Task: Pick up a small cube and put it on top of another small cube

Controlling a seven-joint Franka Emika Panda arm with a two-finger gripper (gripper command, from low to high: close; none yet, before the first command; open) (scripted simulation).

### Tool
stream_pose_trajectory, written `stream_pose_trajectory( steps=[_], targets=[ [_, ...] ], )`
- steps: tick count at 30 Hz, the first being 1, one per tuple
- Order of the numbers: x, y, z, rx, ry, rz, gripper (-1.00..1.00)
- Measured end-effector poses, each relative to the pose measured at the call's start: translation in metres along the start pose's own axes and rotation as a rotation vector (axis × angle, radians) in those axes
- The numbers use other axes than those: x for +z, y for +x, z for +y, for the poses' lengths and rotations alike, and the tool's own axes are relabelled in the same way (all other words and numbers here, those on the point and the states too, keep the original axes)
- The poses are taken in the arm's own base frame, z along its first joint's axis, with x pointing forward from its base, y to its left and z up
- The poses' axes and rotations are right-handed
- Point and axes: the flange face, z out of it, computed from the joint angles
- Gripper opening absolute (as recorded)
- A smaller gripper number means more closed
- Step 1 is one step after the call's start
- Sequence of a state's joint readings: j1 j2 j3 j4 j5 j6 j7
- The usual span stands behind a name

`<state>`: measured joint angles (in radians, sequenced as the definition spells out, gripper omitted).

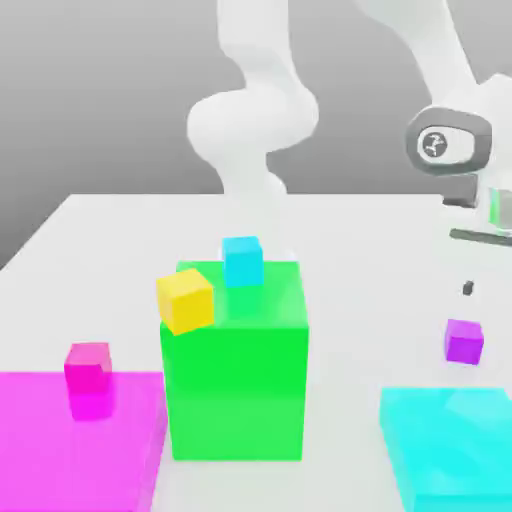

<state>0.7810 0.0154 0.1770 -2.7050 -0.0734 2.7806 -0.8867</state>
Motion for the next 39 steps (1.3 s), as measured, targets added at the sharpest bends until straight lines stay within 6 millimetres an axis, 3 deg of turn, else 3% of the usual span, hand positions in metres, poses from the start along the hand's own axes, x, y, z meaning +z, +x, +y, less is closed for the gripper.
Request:
stream_pose_trajectory(
  steps=[3,9,10,16,23,25,26,32,36,39],
  targets=[
    [0.029,0.011,-0.029,-0.177,0.051,-0.008,0.00],
    [0.088,0.011,-0.037,-0.214,0.065,-0.007,0.00],
    [0.095,0.010,-0.038,-0.215,0.065,-0.008,-1.00],
    [0.099,0.009,-0.039,-0.215,0.067,-0.010,-1.00],
    [0.042,0.011,-0.034,-0.215,0.066,-0.009,-1.00],
    [0.022,0.029,-0.022,-0.215,0.027,0.023,-1.00],
    [0.014,0.026,-0.008,-0.171,0.011,0.030,-1.00],
    [-0.024,-0.080,0.081,0.309,-0.053,0.006,-1.00],
    [-0.052,-0.166,0.116,0.637,-0.088,-0.005,-1.00],
    [-0.074,-0.233,0.130,0.880,-0.111,-0.007,-1.00]
  ],
)
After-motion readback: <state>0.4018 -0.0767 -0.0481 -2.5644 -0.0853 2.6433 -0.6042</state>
